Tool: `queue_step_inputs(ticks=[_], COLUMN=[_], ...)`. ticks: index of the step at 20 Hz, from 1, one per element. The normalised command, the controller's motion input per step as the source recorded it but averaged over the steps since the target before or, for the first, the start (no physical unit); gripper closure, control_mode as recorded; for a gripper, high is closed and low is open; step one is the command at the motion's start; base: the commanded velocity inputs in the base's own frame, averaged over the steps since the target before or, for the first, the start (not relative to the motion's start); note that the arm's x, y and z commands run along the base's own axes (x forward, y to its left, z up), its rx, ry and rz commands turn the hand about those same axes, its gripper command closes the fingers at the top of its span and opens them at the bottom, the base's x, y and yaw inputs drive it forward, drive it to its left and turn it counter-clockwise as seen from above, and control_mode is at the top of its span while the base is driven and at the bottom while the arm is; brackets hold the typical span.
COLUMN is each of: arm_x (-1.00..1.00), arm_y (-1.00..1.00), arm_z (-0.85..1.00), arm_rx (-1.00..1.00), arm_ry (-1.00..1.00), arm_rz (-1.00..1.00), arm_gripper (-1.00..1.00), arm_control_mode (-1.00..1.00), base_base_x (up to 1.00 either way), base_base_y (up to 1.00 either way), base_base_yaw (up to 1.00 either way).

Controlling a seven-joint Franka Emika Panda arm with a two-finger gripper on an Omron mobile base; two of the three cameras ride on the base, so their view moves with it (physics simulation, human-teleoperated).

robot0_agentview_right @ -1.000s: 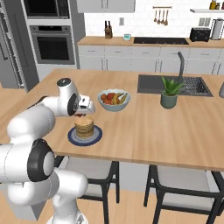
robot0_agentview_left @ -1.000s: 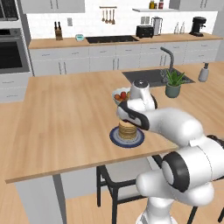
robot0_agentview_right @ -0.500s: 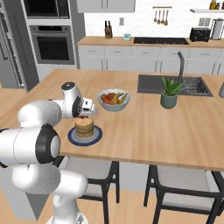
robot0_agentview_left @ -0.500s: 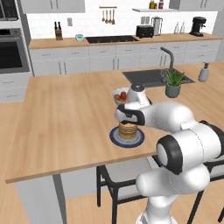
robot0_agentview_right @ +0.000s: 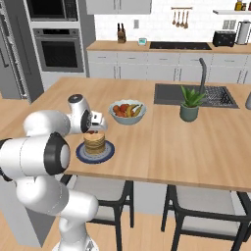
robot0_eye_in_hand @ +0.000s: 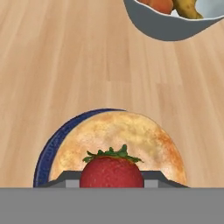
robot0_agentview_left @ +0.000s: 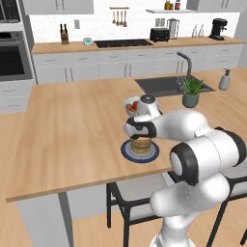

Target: Take the strawberry from the fridge and place it on top of the pancake, located on the dining counter.

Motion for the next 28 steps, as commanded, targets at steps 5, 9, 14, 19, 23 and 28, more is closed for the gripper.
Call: queue_step_inputs(ticks=[5, 9, 14, 19, 23, 28], arm_x=[0.10, 0.00, 0.00, -0.03, -0.21, -0.30], arm_y=[0.00, 0.00, 0.00, -0.08, -0.08, -0.04], arm_z=[-0.07, -0.23, -0.25, -0.08, 0.00, 0.15], arm_rx=[0.00, 0.00, 0.00, 0.00, 0.00, 0.00], arm_ry=[0.00, 0.04, 0.03, 0.00, 0.00, -0.03], arm_rz=[0.00, 0.00, 0.00, 0.00, 0.00, 0.00], arm_gripper=[1.00, 1.00, -1.00, -1.00, -1.00, -1.00], arm_control_mode=[-1.00, -1.00, -1.00, -1.00, -1.00, -1.00], base_base_x=[0.00, 0.00, 0.00, 0.00, 0.00, 0.00], base_base_y=[0.00, 0.00, 0.00, 0.00, 0.00, 0.00], base_base_yaw=[0.00, 0.00, 0.00, 0.00, 0.00, 0.00])
